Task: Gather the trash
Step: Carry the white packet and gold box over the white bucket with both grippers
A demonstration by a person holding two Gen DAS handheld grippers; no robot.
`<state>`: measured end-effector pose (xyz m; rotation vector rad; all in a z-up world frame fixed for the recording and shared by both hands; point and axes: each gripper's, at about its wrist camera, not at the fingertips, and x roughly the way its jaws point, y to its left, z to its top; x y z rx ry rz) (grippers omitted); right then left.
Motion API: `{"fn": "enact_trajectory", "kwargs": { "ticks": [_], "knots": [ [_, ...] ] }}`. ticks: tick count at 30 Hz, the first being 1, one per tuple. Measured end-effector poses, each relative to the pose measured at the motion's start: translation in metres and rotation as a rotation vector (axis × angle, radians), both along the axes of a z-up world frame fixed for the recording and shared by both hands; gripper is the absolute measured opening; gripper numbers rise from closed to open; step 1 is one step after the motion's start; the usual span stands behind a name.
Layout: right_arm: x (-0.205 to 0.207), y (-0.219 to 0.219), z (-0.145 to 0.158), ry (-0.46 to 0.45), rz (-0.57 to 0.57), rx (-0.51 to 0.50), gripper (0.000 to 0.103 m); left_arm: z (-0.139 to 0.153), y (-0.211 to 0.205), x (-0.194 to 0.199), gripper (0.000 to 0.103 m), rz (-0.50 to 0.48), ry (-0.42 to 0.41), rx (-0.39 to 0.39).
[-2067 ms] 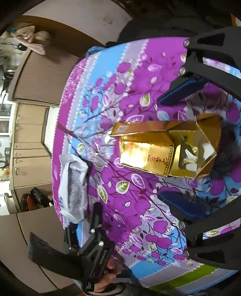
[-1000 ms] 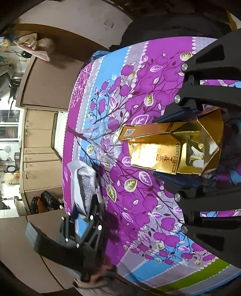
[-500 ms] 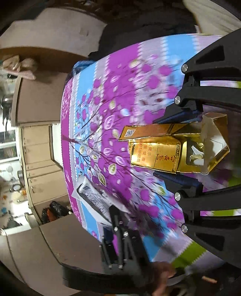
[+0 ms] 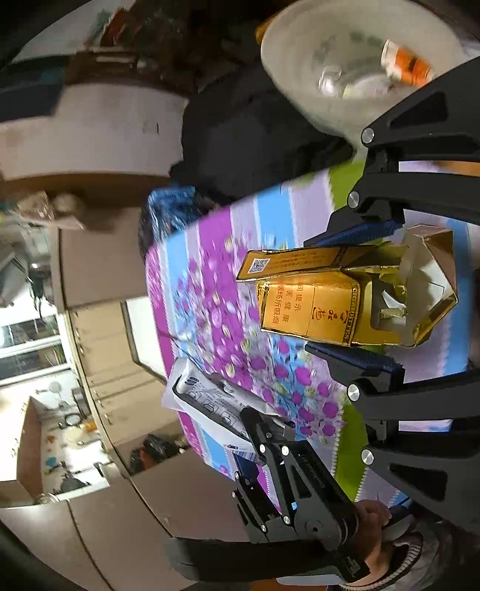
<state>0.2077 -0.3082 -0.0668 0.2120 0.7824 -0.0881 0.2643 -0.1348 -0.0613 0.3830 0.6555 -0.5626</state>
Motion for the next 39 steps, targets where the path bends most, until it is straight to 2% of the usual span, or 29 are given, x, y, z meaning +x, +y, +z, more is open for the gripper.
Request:
{"fn": "enact_trajectory", "kwargs": {
  "ticks": [9, 17, 23, 28, 39],
  "knots": [
    [-0.083, -0.067, 0.049, -0.029, -0.155, -0.047, 0.050, 0.021, -0.070, -0.049, 0.034, -0.155, -0.057, 0.016],
    [-0.143, -0.142, 0.069, -0.001, -0.311, -0.051, 0.050, 0.035, -0.145, -0.083, 0.034, -0.293, -0.095, 0.038],
    [-0.179, -0.206, 0.065, 0.033, -0.421, -0.036, 0.050, 0.034, -0.199, -0.114, 0.034, -0.377, -0.115, 0.065],
    [-0.192, -0.243, 0.052, 0.064, -0.471, -0.028, 0.050, 0.025, -0.228, -0.124, 0.034, -0.417, -0.116, 0.090],
    [-0.179, -0.267, 0.023, 0.104, -0.493, 0.001, 0.050, 0.005, -0.260, -0.127, 0.034, -0.440, -0.101, 0.139]
  ]
}}
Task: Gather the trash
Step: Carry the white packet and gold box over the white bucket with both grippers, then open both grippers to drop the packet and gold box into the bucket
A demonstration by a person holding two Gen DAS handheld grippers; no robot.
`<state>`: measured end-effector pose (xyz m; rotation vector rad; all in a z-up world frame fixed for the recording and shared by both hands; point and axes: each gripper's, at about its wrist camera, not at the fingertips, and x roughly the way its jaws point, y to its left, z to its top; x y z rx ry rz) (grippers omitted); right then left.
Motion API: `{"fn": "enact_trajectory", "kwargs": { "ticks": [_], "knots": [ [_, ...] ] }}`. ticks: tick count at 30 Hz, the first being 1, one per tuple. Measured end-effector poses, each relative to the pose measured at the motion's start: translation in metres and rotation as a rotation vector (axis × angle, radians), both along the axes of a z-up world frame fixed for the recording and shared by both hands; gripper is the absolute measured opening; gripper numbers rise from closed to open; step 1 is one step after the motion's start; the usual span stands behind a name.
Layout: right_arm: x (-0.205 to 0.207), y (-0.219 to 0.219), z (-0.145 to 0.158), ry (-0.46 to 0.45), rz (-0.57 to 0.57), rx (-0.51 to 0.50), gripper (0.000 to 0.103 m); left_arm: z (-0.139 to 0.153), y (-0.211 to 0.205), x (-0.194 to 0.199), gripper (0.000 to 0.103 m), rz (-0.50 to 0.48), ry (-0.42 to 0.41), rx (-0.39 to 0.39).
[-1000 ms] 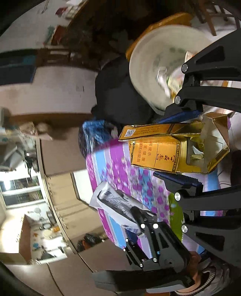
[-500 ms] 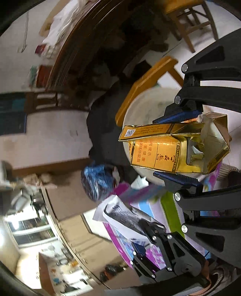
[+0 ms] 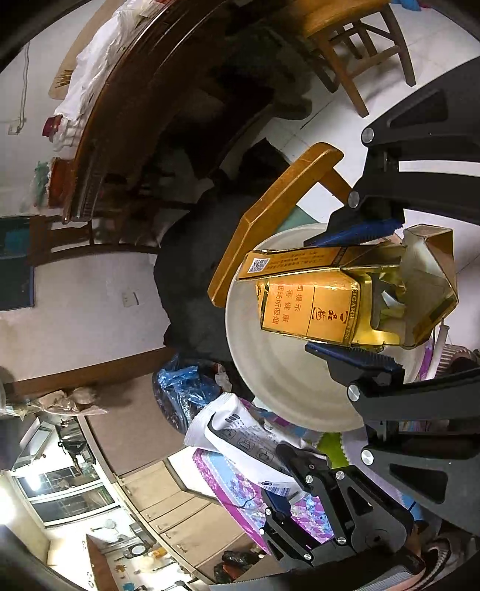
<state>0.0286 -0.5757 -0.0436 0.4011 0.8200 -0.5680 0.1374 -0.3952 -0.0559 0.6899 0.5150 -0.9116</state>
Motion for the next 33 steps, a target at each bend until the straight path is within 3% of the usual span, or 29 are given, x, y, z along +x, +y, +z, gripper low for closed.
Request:
{"fn": "enact_trajectory", "kwargs": {
  "ticks": [15, 19, 26, 33],
  "knots": [
    [0.028, 0.006, -0.024, 0.068, 0.020, 0.014, 0.050, -0.019, -0.024, 0.005, 0.034, -0.027, 0.010, 0.064],
    [0.035, 0.004, -0.030, 0.084, 0.023, 0.015, 0.050, -0.031, -0.034, 0.009, 0.034, -0.048, 0.039, 0.106],
    [0.050, -0.004, -0.046, 0.116, 0.020, 0.030, 0.050, -0.052, -0.045, 0.034, 0.037, -0.069, 0.187, 0.152],
    [0.062, -0.008, -0.061, 0.145, 0.023, 0.034, 0.050, -0.060, -0.046, 0.035, 0.037, -0.096, 0.208, 0.175]
  ]
}}
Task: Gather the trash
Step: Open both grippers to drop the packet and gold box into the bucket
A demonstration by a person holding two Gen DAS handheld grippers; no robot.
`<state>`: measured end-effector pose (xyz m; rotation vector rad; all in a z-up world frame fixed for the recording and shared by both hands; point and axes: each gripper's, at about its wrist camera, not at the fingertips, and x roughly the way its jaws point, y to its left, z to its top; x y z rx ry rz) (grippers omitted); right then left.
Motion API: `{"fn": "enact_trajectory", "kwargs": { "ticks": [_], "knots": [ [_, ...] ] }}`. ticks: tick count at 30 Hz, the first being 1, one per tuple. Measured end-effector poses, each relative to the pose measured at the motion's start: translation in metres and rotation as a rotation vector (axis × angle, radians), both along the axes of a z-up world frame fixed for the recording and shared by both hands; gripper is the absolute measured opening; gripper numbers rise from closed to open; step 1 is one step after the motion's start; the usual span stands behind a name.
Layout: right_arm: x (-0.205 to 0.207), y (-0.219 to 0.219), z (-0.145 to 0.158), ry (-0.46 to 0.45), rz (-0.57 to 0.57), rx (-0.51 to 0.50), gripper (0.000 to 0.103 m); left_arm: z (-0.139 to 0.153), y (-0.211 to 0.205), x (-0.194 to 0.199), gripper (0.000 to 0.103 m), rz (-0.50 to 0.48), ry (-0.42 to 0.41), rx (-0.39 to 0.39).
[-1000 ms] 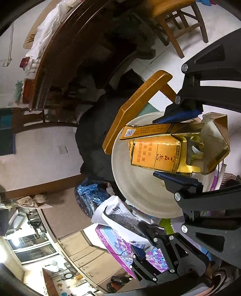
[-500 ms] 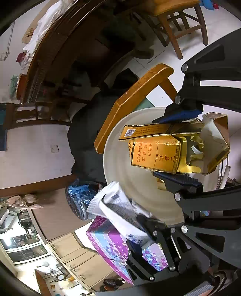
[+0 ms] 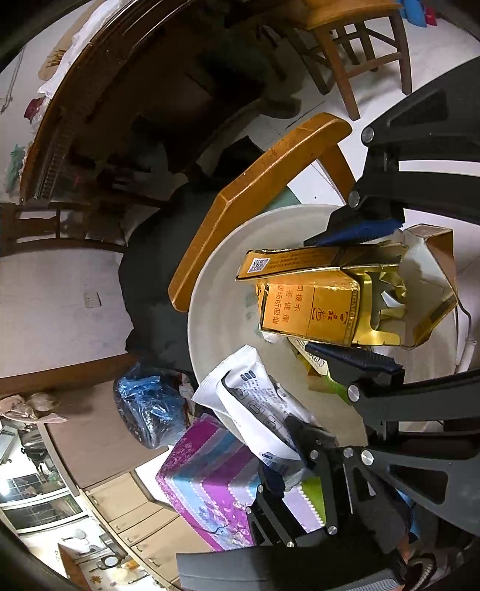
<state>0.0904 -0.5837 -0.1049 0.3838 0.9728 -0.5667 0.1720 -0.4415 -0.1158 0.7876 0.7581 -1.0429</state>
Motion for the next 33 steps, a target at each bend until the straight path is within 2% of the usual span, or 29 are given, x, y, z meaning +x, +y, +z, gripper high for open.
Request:
{"fn": "enact_trajectory", "kwargs": {
  "ticks": [2, 3, 4, 5, 6, 19, 26, 30, 32, 33],
  "knots": [
    [0.005, 0.002, -0.003, 0.012, 0.015, 0.002, 0.052, -0.001, -0.002, 0.003, 0.038, 0.015, -0.007, 0.001],
    [0.008, 0.003, -0.005, 0.020, 0.015, -0.001, 0.055, -0.001, -0.003, 0.005, 0.050, 0.027, -0.008, -0.001],
    [0.010, 0.003, -0.008, 0.034, 0.007, -0.005, 0.063, -0.001, -0.003, 0.007, 0.059, 0.040, -0.010, -0.005],
    [0.011, 0.002, -0.009, 0.037, 0.001, -0.006, 0.065, 0.000, -0.003, 0.010, 0.075, 0.054, -0.012, -0.020],
    [0.013, 0.001, -0.011, 0.036, 0.000, -0.003, 0.065, 0.002, -0.002, 0.012, 0.077, 0.066, -0.019, -0.035],
    [0.021, 0.002, -0.025, 0.050, -0.003, 0.007, 0.065, 0.001, -0.001, 0.012, 0.077, 0.066, -0.033, -0.037],
    [0.004, 0.010, -0.026, 0.037, -0.051, -0.007, 0.065, 0.002, 0.007, 0.007, 0.077, 0.074, -0.039, -0.060],
    [-0.021, 0.036, -0.010, -0.030, -0.095, -0.071, 0.072, 0.009, 0.028, -0.006, 0.077, 0.077, -0.035, -0.133],
    [-0.036, 0.061, 0.005, -0.065, -0.088, -0.154, 0.080, 0.014, 0.046, -0.019, 0.078, 0.077, -0.049, -0.174],
    [-0.042, 0.069, 0.011, -0.076, -0.086, -0.185, 0.087, 0.016, 0.055, -0.024, 0.081, 0.079, -0.057, -0.190]
  ]
}}
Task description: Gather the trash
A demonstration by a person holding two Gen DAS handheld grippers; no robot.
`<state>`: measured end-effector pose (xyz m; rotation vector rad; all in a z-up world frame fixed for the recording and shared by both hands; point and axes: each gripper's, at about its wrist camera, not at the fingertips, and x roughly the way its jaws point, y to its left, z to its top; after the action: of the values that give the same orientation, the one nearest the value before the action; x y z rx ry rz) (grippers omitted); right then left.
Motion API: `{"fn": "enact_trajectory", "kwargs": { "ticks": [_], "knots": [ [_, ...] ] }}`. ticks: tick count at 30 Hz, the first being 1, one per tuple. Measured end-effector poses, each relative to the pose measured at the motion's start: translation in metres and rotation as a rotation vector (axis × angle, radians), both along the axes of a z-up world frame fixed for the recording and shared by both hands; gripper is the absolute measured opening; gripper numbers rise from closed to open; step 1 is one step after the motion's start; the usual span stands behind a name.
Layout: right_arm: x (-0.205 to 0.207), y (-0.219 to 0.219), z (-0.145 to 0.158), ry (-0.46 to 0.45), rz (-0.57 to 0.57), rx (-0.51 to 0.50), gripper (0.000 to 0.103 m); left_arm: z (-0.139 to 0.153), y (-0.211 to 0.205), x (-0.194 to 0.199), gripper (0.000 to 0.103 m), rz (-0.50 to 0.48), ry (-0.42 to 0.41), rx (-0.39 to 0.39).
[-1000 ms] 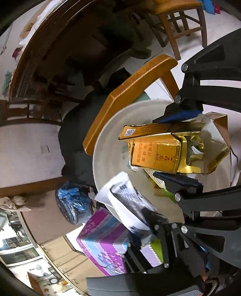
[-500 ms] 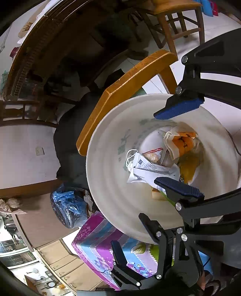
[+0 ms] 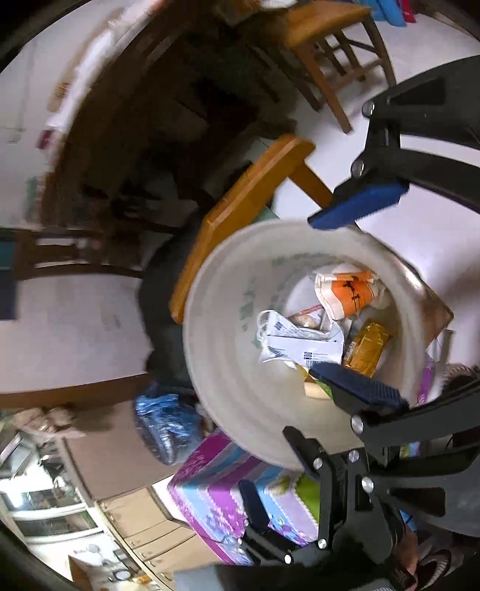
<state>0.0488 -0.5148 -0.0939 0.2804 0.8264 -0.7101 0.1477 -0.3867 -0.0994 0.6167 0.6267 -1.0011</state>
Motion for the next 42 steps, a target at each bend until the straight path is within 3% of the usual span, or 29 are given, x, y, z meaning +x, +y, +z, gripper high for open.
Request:
{"fn": "enact_trajectory", "kwargs": {
  "ticks": [1, 3, 7, 10, 14, 17, 29, 36, 42],
  "knots": [
    [-0.008, 0.014, 0.007, -0.010, -0.009, -0.050, 0.094, 0.002, 0.009, -0.005, 0.084, 0.005, -0.006, -0.016],
    [-0.023, 0.036, 0.017, -0.048, -0.015, -0.100, 0.095, 0.010, 0.037, -0.021, 0.097, 0.016, -0.018, -0.064],
    [-0.055, 0.075, 0.024, -0.152, 0.027, -0.057, 0.095, 0.016, 0.088, -0.045, 0.097, 0.040, 0.012, -0.111],
    [-0.075, 0.111, 0.024, -0.181, 0.060, -0.085, 0.098, 0.022, 0.123, -0.059, 0.097, 0.073, 0.015, -0.151],
    [-0.103, 0.150, 0.024, -0.237, 0.070, -0.093, 0.098, 0.033, 0.172, -0.076, 0.097, 0.199, -0.037, -0.196],
    [-0.124, 0.170, 0.025, -0.286, 0.042, -0.081, 0.098, 0.041, 0.198, -0.092, 0.097, 0.253, 0.001, -0.255],
    [-0.198, 0.201, 0.040, -0.291, -0.067, -0.112, 0.098, 0.052, 0.244, -0.166, 0.097, 0.289, -0.028, -0.346],
    [-0.218, 0.220, 0.050, -0.312, -0.029, -0.131, 0.098, 0.057, 0.258, -0.195, 0.097, 0.303, -0.052, -0.371],
    [-0.213, 0.227, 0.055, -0.320, 0.002, -0.127, 0.098, 0.064, 0.269, -0.197, 0.097, 0.339, -0.065, -0.401]
  ]
}}
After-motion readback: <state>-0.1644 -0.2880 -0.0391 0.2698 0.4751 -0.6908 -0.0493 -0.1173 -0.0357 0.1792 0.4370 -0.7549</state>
